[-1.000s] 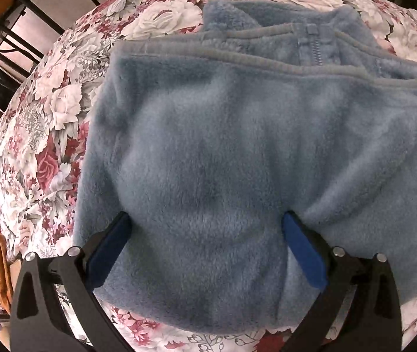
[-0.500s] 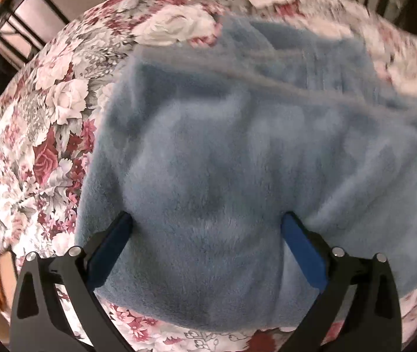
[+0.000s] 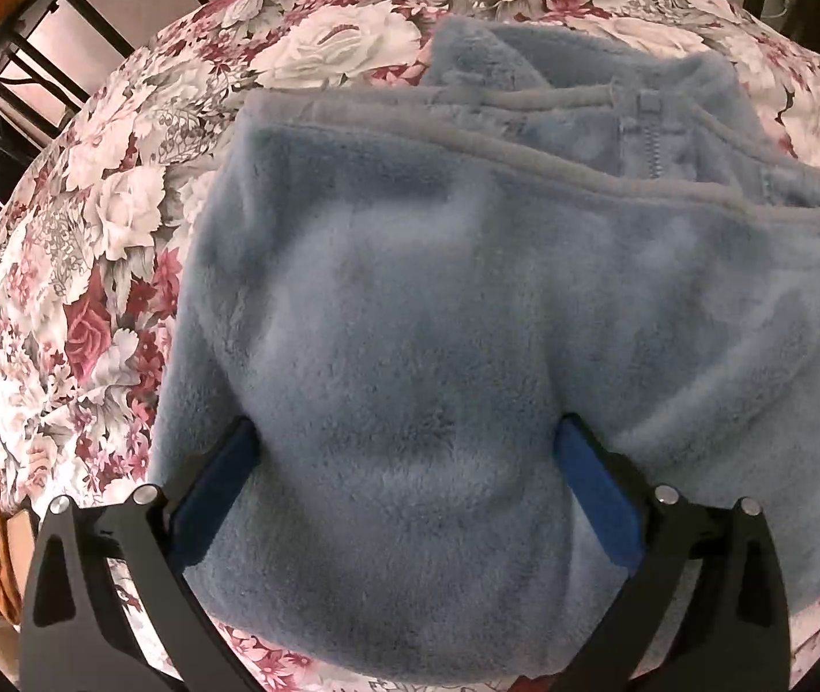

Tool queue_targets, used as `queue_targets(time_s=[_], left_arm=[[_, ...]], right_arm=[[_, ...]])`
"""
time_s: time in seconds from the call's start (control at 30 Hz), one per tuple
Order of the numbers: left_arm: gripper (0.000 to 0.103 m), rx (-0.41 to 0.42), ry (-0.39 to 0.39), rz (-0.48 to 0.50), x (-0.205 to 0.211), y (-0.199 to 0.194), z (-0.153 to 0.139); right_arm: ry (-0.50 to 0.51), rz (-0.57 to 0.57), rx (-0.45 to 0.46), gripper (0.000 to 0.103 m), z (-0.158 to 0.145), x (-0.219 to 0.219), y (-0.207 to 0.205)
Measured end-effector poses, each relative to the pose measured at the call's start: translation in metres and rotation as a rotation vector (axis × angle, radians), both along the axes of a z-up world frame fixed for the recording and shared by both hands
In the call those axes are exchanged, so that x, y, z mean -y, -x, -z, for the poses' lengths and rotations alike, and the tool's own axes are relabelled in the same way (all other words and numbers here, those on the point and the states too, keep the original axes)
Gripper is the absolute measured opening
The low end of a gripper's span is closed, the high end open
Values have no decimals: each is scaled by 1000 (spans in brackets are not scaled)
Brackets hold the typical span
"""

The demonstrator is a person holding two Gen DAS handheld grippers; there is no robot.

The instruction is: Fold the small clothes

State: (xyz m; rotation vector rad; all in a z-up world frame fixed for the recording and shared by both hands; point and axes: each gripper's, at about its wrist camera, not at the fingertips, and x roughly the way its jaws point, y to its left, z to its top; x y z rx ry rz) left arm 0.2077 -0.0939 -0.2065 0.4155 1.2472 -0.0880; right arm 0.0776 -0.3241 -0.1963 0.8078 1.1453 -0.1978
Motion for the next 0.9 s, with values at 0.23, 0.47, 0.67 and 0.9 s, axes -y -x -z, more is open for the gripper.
queue_targets(time_s=[0.23, 0.47, 0.67, 0.9], left_arm=[[99, 10, -4, 3, 3, 7, 1], [99, 3, -2, 1, 4, 10, -1], [99, -7, 15, -3, -3, 8, -5], [99, -27, 68, -9, -17, 7, -16]], right_arm=[[21, 8, 24, 40, -20, -5, 2], [61, -9, 62, 32, -42, -21, -2], [84, -50, 98, 31, -62, -45, -11], [111, -83, 115, 30, -85, -80, -23]])
